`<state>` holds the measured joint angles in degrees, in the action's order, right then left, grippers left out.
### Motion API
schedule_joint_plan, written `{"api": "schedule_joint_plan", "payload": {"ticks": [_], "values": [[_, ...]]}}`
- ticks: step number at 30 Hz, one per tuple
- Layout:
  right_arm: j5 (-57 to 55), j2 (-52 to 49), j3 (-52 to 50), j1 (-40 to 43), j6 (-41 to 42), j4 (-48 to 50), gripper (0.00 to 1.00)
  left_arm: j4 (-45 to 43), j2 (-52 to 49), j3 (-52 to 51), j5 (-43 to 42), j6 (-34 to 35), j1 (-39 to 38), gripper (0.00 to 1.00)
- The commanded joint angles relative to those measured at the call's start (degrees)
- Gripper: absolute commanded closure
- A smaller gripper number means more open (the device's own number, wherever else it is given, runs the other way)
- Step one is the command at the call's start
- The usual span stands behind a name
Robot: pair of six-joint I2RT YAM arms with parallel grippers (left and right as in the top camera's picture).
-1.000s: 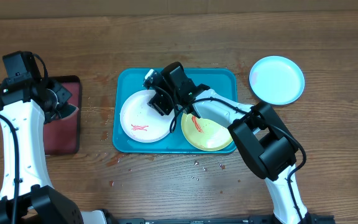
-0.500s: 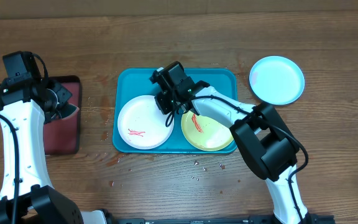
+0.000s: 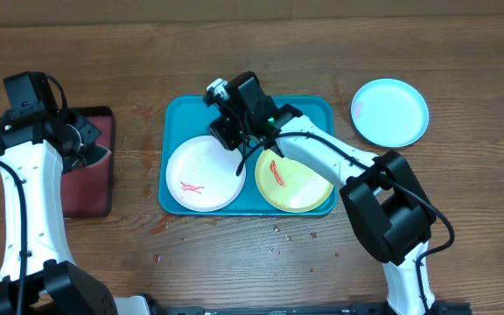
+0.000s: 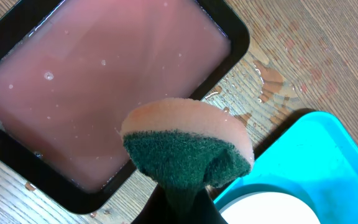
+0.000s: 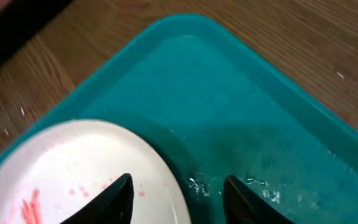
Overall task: Clean dirty plates on tray and stack at the side
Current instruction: 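Bring the left gripper with sponge onto the white plate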
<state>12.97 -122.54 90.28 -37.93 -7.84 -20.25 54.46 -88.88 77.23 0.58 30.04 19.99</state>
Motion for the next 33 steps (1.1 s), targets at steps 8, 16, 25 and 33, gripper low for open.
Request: {"api": "schedule_joint_plan", "payload": {"ticks": [8,16,25,33], "values": [[5.5,-6.4,0.8,-0.3,-12.1,0.3,0.51,-0.2,0.0,0.1,-0.6,-0.7,0.2,0.96],[4.8,-8.3,0.8,-0.7,-10.5,0.4,0.72,-0.2,0.0,0.1,-0.7,-0.9,0.2,0.96],[-4.4,-8.3,0.9,-0.6,10.5,0.0,0.96,-0.5,-1.2,-0.2,-4.2,-2.0,0.2,0.96],[-6.6,-7.4,0.9,-0.6,29.9,-4.1,0.96,-2.6,-5.8,-0.2,-18.4,-12.2,-3.5,0.96]]}}
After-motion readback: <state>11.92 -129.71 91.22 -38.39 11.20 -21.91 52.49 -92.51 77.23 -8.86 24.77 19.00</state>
